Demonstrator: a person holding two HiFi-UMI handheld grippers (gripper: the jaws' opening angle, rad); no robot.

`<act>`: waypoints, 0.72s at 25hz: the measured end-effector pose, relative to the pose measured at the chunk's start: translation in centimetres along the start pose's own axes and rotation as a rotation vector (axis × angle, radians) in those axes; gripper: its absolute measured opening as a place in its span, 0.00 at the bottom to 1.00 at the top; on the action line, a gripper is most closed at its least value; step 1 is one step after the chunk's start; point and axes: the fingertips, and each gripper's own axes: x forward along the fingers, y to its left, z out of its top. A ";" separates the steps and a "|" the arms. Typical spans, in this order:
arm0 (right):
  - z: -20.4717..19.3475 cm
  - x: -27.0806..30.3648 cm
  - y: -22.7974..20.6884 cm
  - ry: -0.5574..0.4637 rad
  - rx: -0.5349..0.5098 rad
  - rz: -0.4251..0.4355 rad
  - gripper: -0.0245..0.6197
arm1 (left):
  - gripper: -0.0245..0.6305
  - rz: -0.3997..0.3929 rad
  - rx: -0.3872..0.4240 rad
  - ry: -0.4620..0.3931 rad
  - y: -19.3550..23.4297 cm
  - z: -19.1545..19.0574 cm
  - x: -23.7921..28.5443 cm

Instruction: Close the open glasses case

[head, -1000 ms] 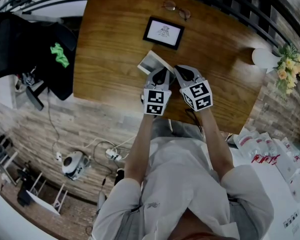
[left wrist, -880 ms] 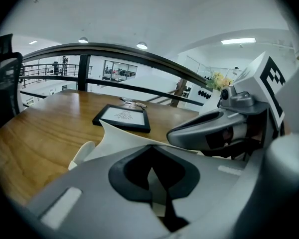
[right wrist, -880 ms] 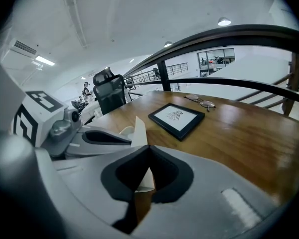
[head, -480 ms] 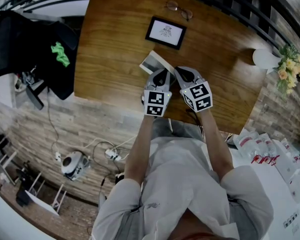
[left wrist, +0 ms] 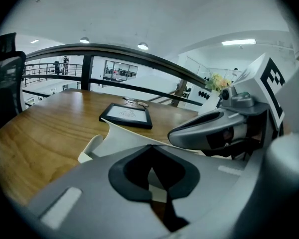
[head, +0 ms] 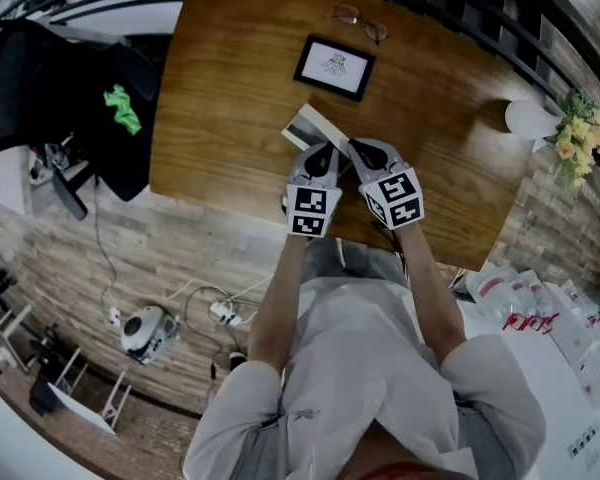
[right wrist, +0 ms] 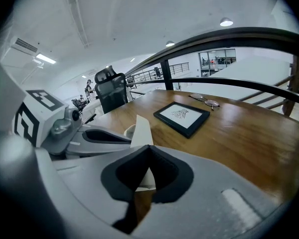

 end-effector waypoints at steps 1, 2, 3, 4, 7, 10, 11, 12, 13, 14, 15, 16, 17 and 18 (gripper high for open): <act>0.0 0.0 0.1 0.000 -0.001 0.001 0.04 | 0.07 0.000 0.001 0.001 0.0 -0.1 0.0; -0.1 0.0 0.1 0.000 -0.001 0.001 0.04 | 0.07 0.001 0.002 0.002 0.1 -0.2 -0.1; -0.2 0.0 0.2 0.001 -0.001 0.001 0.04 | 0.07 0.001 0.003 0.003 0.1 -0.3 -0.1; -0.2 0.0 0.3 0.001 -0.002 0.002 0.04 | 0.07 0.002 0.002 0.003 0.1 -0.3 -0.2; -0.5 0.0 0.6 0.006 -0.004 0.005 0.04 | 0.07 0.003 -0.001 0.003 0.1 -0.6 -0.4; -0.6 -0.1 0.8 0.007 -0.007 0.007 0.04 | 0.07 0.004 -0.002 0.004 0.0 -0.8 -0.5; -0.7 -0.1 0.9 0.007 -0.008 0.007 0.04 | 0.07 0.005 -0.002 0.004 0.0 -0.8 -0.5; -0.7 -0.1 0.9 0.008 -0.009 0.007 0.04 | 0.07 0.006 -0.003 0.005 0.0 -0.9 -0.6; -0.8 -0.1 1.0 0.009 -0.011 0.008 0.04 | 0.07 0.008 -0.003 0.005 0.0 -1.0 -0.6; -0.8 -0.1 1.0 0.010 -0.012 0.009 0.04 | 0.07 0.009 -0.003 0.006 0.1 -1.0 -0.7; -0.8 -0.1 1.1 0.010 -0.014 0.010 0.04 | 0.07 0.010 -0.003 0.006 0.1 -1.1 -0.7; -0.9 -0.1 1.2 0.011 -0.015 0.010 0.04 | 0.07 0.011 -0.002 0.007 0.1 -1.1 -0.7; -1.0 -0.1 1.3 0.012 -0.016 0.011 0.04 | 0.07 0.012 -0.002 0.008 0.2 -1.2 -0.8; -1.0 -0.1 1.4 0.012 -0.016 0.012 0.04 | 0.07 0.013 -0.002 0.009 0.2 -1.3 -0.9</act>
